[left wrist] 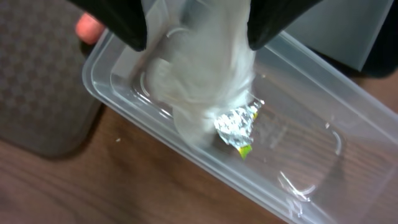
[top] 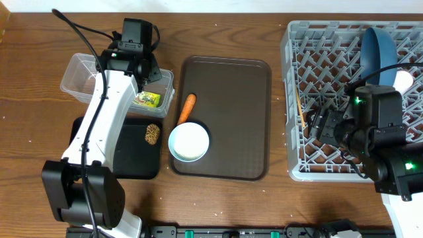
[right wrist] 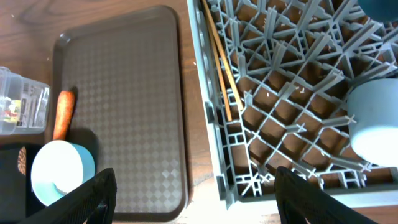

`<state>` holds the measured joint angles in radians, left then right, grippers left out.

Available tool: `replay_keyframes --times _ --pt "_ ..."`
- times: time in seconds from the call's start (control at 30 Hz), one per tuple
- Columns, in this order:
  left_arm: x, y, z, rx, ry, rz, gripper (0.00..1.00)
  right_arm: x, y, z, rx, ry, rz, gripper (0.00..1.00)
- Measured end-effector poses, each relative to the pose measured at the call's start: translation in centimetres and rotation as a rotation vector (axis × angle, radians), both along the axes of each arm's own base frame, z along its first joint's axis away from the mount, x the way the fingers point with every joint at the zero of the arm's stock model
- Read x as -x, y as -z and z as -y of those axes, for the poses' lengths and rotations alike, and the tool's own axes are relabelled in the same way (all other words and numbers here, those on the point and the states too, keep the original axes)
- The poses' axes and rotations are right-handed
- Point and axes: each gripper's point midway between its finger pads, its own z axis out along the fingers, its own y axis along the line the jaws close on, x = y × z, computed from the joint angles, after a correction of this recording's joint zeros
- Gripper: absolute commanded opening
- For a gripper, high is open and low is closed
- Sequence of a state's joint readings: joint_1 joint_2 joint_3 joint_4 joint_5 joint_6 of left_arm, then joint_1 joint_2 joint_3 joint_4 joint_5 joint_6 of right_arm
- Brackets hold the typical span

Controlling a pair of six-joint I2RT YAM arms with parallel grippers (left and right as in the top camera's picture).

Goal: Sort waste into correct bins and load items into the dishwasher rack
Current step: 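Move the tissue over the clear bin and open the left gripper, then grasp the orange carrot on the brown tray with the left gripper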

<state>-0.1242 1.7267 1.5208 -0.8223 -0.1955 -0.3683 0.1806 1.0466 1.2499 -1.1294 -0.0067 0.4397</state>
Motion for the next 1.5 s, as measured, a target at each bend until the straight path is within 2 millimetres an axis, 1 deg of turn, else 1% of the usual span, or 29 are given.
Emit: replay_keyframes --times 0.1,0.17,0.23,0.33,0.4,0.47,0.5,0.57,0.63,0.73,0.8,0.87,1.07,1.2,1.3,1.37,1.5 --pt "1.4 0.2 0.6 0.029 0.026 -0.049 0.56 0.2 0.2 0.0 0.002 0.0 -0.012 0.74" --pt "2.6 -0.3 1.2 0.047 0.047 -0.073 0.57 0.3 0.2 0.1 0.003 0.0 -0.016 0.74" --pt "3.4 -1.2 2.2 0.058 0.09 -0.072 0.58 0.4 0.3 0.1 0.004 0.0 -0.023 0.74" --pt "3.9 -2.5 4.8 0.046 0.212 -0.045 0.58 0.5 0.4 0.1 0.005 0.0 -0.025 0.74" --pt "3.5 -2.7 7.5 0.026 0.341 -0.021 0.58 0.5 0.4 0.1 0.005 0.0 -0.026 0.74" --pt "3.2 -2.2 10.0 0.001 0.456 -0.007 0.58 0.5 0.4 0.1 0.004 0.0 -0.026 0.74" --pt "3.1 -1.5 11.1 -0.014 0.51 -0.005 0.58 0.5 0.4 0.1 0.004 0.0 -0.026 0.74" --pt "3.0 0.6 13.0 -0.04 0.596 -0.024 0.58 0.5 0.4 0.1 0.004 0.0 -0.026 0.74" --pt "3.3 3.6 13.8 -0.063 0.648 -0.086 0.58 0.5 0.4 0.1 0.004 0.0 -0.026 0.74" --pt "3.6 7.8 14.0 -0.085 0.681 -0.183 0.58 0.6 0.4 0.1 0.005 0.0 -0.03 0.74" --pt "3.8 9.6 14.0 -0.092 0.688 -0.225 0.58 0.6 0.4 0.1 0.005 0.0 -0.03 0.74" --pt "3.8 10.9 13.9 -0.098 0.696 -0.254 0.58 0.6 0.4 0.1 0.005 0.0 -0.029 0.74" --pt "3.8 12.7 13.9 -0.106 0.71 -0.293 0.57 0.5 0.4 0.1 0.005 0.0 -0.027 0.74" --pt "3.8 14.5 13.7 -0.124 0.717 -0.325 0.57 0.5 0.4 0.1 0.005 0.0 -0.027 0.74" --pt "3.4 15.1 13.1 -0.152 0.706 -0.332 0.49 0.5 0.4 0.1 0.005 0.0 -0.027 0.74" --pt "3.2 15.3 13.0 -0.154 0.707 -0.329 0.39 0.6 0.4 0.1 0.005 0.0 -0.029 0.74" --pt "3.3 15.5 13.1 -0.148 0.71 -0.335 0.38 0.6 0.4 0.1 0.005 0.0 -0.03 0.74"
